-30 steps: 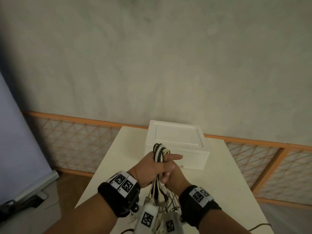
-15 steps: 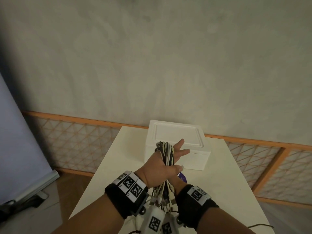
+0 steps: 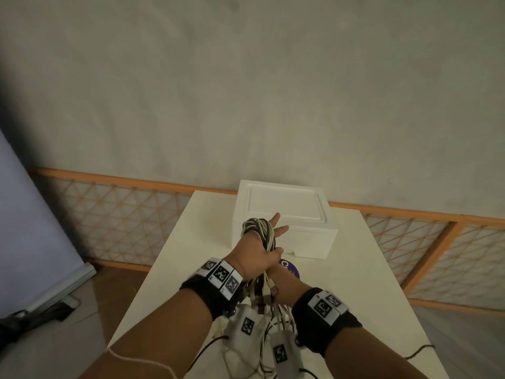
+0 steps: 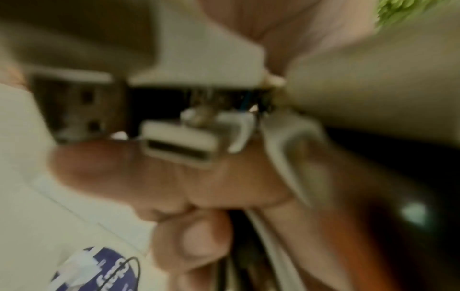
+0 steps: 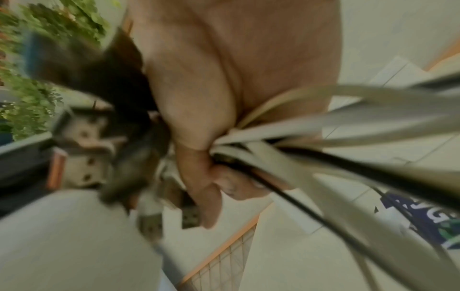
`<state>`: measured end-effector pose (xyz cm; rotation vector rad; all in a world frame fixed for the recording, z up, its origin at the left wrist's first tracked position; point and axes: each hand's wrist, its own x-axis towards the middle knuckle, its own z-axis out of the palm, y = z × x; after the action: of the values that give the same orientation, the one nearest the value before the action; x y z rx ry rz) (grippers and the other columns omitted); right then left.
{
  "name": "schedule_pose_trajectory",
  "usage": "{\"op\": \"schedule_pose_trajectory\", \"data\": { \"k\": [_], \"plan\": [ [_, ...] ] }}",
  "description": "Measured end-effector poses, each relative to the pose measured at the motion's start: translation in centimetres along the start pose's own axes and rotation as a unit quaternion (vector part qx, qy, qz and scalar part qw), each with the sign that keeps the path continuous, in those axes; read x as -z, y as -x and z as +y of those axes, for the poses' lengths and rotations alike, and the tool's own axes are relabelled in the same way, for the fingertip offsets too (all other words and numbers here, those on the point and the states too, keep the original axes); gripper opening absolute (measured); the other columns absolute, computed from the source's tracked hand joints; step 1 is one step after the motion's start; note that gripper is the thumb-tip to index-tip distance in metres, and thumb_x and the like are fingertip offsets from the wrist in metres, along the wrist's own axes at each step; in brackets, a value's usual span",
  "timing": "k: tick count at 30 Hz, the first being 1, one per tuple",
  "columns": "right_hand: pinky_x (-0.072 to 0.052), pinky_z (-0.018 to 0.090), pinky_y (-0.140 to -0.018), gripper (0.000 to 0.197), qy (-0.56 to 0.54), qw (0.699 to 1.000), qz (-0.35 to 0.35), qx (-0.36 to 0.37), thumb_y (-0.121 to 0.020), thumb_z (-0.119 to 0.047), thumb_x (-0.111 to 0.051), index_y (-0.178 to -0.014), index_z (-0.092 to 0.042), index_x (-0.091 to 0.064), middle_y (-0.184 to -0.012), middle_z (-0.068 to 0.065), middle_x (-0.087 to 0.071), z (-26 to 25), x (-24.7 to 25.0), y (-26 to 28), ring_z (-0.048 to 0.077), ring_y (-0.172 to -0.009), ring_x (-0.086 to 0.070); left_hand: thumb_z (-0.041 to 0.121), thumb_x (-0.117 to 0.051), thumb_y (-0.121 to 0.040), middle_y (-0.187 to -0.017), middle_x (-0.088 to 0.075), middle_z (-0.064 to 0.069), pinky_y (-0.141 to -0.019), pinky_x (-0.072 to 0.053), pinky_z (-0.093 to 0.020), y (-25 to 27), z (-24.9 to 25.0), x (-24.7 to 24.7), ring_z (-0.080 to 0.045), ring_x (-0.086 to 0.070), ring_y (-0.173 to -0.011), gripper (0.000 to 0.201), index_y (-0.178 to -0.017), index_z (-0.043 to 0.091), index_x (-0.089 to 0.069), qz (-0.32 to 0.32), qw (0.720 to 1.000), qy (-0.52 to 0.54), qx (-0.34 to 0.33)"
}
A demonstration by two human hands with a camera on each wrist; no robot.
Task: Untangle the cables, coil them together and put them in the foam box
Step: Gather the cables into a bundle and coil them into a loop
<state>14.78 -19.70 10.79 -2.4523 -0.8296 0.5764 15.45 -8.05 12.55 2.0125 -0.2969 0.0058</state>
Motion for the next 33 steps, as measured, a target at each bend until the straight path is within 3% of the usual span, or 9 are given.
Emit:
{"op": "schedule_pose_trajectory", "data": {
  "k": [4, 7, 12, 15, 22, 26, 29, 30, 33],
  "plan": [
    [-0.038, 0.033, -0.093, 0.028, 0.144, 0.989, -0.023, -0.01, -0.094, -0.004, -0.042, -0.116, 0.007, -0.056, -0.119, 0.024, -0.058, 0.8, 0.0, 0.0, 0.034, -0.111, -0.053, 0.011, -0.057, -0.09, -0.155, -0.029, 0.012, -0.099, -0.013, 0.001, -0.6, -1.6, -0.7, -0.005, -0.032, -0.138, 0.067, -0.117, 0.062, -0.024, -0.02, 0.998, -0.054, -0.016],
    [-0.048, 0.025, -0.065, 0.016, 0.115, 0.993, 0.028, 0.002, -0.078, -0.011, -0.068, -0.09, 0.001, -0.069, -0.091, 0.015, -0.069, 1.4, 0.4, -0.3, 0.02, -0.08, -0.062, 0.017, -0.054, -0.093, -0.159, -0.012, 0.014, -0.106, -0.012, -0.005, -1.4, -2.4, -0.8, -0.005, -0.026, -0.14, 0.06, -0.14, 0.045, -0.029, -0.048, 0.989, -0.141, -0.018],
    [-0.039, 0.025, -0.057, 0.024, 0.108, 0.99, 0.035, -0.086, -0.078, -0.021, -0.057, -0.099, -0.008, -0.06, -0.084, 0.001, -0.057, 1.9, 2.3, -0.5, 0.018, -0.075, -0.053, 0.032, -0.044, -0.099, -0.159, -0.018, 0.004, -0.117, -0.014, -0.026, -3.1, -3.5, 0.7, -0.015, -0.025, -0.143, 0.064, -0.152, 0.029, -0.008, -0.067, 0.948, -0.31, 0.027],
    [-0.049, 0.032, -0.07, 0.021, 0.125, 0.987, 0.047, -0.095, -0.079, -0.023, -0.058, -0.097, -0.015, -0.061, -0.088, 0.0, -0.059, 2.1, 4.3, -1.0, 0.019, -0.081, -0.055, 0.044, -0.044, -0.098, -0.146, -0.046, 0.0, -0.111, -0.027, -0.028, -3.9, -3.5, 2.2, -0.018, -0.044, -0.131, 0.074, -0.151, 0.028, 0.004, -0.062, 0.941, -0.327, 0.064],
    [-0.051, 0.034, -0.079, 0.02, 0.19, 0.972, 0.124, -0.066, -0.086, -0.031, -0.056, -0.103, -0.023, -0.062, -0.097, -0.003, -0.064, 1.4, 6.7, -1.4, 0.018, -0.092, -0.06, 0.059, -0.058, -0.084, -0.145, -0.042, -0.013, -0.102, -0.039, -0.033, -5.2, -0.7, 4.5, -0.026, -0.049, -0.124, 0.107, -0.149, 0.017, 0.016, -0.105, 0.894, -0.424, 0.104],
    [-0.049, 0.03, -0.072, 0.018, 0.253, 0.955, 0.15, -0.045, -0.085, -0.03, -0.055, -0.102, -0.029, -0.062, -0.094, -0.006, -0.065, 0.9, 6.8, -0.7, 0.017, -0.088, -0.061, 0.047, -0.079, -0.072, -0.104, -0.066, -0.013, -0.06, -0.052, -0.028, -4.0, 0.2, 4.2, -0.023, -0.068, -0.074, 0.134, -0.129, 0.038, 0.042, -0.207, 0.884, -0.359, 0.215],
    [-0.051, 0.031, -0.075, 0.02, 0.296, 0.943, 0.148, -0.025, -0.086, -0.028, -0.053, -0.104, -0.027, -0.061, -0.093, -0.005, -0.064, 0.5, 6.5, -0.1, 0.017, -0.087, -0.06, 0.053, -0.071, -0.073, -0.093, -0.07, -0.004, -0.063, -0.052, -0.024, -3.5, -2.6, 3.6, -0.014, -0.061, -0.064, 0.089, -0.147, 0.024, -0.029, -0.184, 0.86, -0.453, 0.147],
    [-0.051, 0.031, -0.075, 0.02, 0.308, 0.94, 0.144, -0.019, -0.087, -0.027, -0.052, -0.105, -0.026, -0.061, -0.094, -0.004, -0.064, 0.3, 6.4, 0.1, 0.018, -0.087, -0.06, 0.049, -0.068, -0.075, -0.083, -0.067, -0.002, -0.066, -0.051, -0.024, -3.2, -3.1, 3.5, -0.013, -0.058, -0.064, 0.055, -0.119, 0.016, -0.058, -0.161, 0.867, -0.45, 0.14],
    [-0.047, 0.029, -0.07, 0.02, 0.345, 0.928, 0.139, -0.002, -0.089, -0.025, -0.048, -0.101, -0.024, -0.063, -0.091, -0.002, -0.064, -0.2, 6.4, 0.3, 0.019, -0.084, -0.061, 0.031, -0.058, -0.082, -0.058, -0.047, 0.003, -0.055, -0.039, -0.021, -2.2, -3.4, 3.1, -0.01, -0.045, -0.054, 0.025, -0.063, 0.019, -0.047, -0.134, 0.887, -0.421, 0.134]
  ]
}}
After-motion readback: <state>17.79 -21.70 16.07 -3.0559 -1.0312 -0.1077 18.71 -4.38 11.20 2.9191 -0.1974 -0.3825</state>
